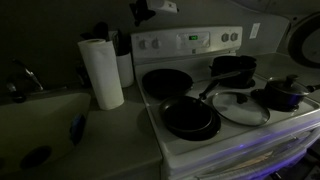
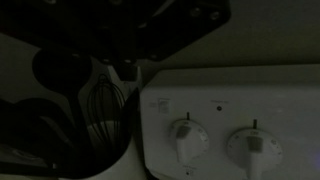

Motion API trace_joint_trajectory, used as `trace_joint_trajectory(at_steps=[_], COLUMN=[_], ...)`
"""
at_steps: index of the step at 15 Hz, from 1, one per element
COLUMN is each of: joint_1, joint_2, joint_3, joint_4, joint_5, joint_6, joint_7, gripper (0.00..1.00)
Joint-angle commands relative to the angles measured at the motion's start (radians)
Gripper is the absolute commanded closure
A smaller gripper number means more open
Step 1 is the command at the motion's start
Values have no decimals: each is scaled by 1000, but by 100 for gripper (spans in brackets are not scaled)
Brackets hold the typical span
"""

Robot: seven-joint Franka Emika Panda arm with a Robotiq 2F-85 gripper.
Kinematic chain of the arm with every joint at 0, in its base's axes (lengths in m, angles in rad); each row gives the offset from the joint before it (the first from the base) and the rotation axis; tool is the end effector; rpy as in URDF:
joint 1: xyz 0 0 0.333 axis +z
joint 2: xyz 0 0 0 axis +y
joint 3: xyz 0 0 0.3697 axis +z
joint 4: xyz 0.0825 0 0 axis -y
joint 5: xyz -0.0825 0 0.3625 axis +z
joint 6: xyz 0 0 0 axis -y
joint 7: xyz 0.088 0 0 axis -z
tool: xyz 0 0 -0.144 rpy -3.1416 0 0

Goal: Push the button on the left side of the stove

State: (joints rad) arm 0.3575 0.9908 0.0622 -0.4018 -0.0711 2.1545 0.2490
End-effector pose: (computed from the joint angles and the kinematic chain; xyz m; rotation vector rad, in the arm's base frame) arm 0.8010 0.3120 0.5690 -2.7262 -0.1872 -1.0495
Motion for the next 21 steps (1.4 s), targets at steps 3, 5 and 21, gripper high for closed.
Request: trace_joint_trajectory(at_steps=[3,5,21], joint_1=[5,8,16], joint_2=[-8,-10,-5], joint_3=[-24,-31,-57], joint_4=[5,5,16], joint_5=[-13,-16,-19], joint_6=[-29,-33,-39], joint_7=[11,25,116], gripper=[100,73,0])
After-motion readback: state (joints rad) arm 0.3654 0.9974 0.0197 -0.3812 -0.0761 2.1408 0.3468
